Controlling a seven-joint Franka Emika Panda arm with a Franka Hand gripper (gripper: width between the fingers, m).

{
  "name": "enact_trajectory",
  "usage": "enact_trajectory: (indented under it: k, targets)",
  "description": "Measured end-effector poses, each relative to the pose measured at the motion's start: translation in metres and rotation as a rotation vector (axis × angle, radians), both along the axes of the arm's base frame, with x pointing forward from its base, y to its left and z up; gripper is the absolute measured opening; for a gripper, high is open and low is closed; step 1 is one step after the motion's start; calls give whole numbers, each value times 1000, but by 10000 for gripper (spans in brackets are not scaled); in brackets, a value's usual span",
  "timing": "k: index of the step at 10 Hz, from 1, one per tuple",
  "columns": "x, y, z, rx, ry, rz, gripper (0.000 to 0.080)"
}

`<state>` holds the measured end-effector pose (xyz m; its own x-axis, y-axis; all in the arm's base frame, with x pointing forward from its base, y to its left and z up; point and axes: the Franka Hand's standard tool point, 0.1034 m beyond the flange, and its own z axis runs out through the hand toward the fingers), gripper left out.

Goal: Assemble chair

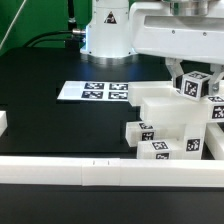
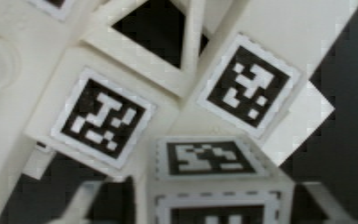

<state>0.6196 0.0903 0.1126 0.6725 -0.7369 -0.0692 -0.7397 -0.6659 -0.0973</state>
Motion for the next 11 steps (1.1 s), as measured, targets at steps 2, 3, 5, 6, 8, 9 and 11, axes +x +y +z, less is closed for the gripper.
enact_trajectory:
  k: [2,3,5,6,8,9,11]
  targets:
    - [0,-1,0,-2,-11,84,513]
    - [0,0,0,-3,-14,112,617]
    - [0,-1,0,-9,-30,259,644]
    - [0,-1,0,-11,-34,296,648]
    - [0,-1,0,-19,-48,446,649]
    - [-2,-1,0,-55,-44,618,649]
    - [-2,-2,1,-77,-44,828,649]
